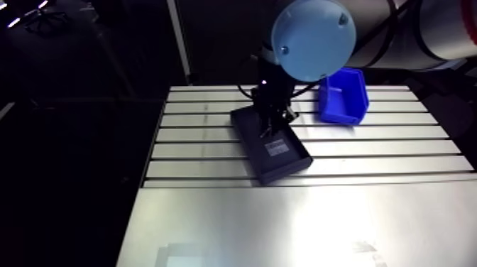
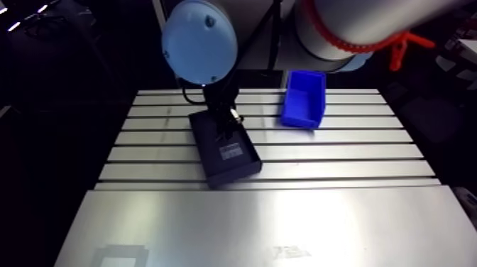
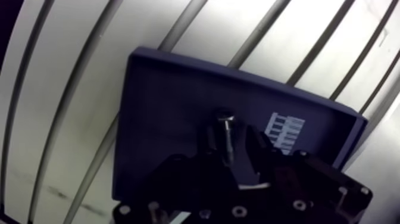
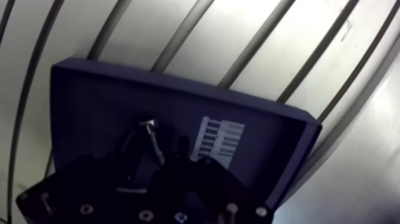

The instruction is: Pick up the M10 bolt from the tray and put it into the blue bin.

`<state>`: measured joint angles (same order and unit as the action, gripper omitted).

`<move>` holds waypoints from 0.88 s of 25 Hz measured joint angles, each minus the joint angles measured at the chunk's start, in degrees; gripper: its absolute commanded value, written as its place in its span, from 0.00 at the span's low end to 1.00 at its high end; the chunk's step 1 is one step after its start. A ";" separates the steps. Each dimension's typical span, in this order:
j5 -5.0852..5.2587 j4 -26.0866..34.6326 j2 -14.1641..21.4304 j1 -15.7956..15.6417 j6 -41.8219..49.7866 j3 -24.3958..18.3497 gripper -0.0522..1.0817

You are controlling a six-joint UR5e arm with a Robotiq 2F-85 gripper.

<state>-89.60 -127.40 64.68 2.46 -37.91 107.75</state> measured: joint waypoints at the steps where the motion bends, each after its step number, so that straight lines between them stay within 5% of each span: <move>1: 0.00 0.00 0.02 0.00 -0.01 0.01 0.61; 22: -0.09 -0.09 -0.03 0.00 -0.03 0.36 0.64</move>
<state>-89.69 -127.49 64.65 2.46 -37.93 108.11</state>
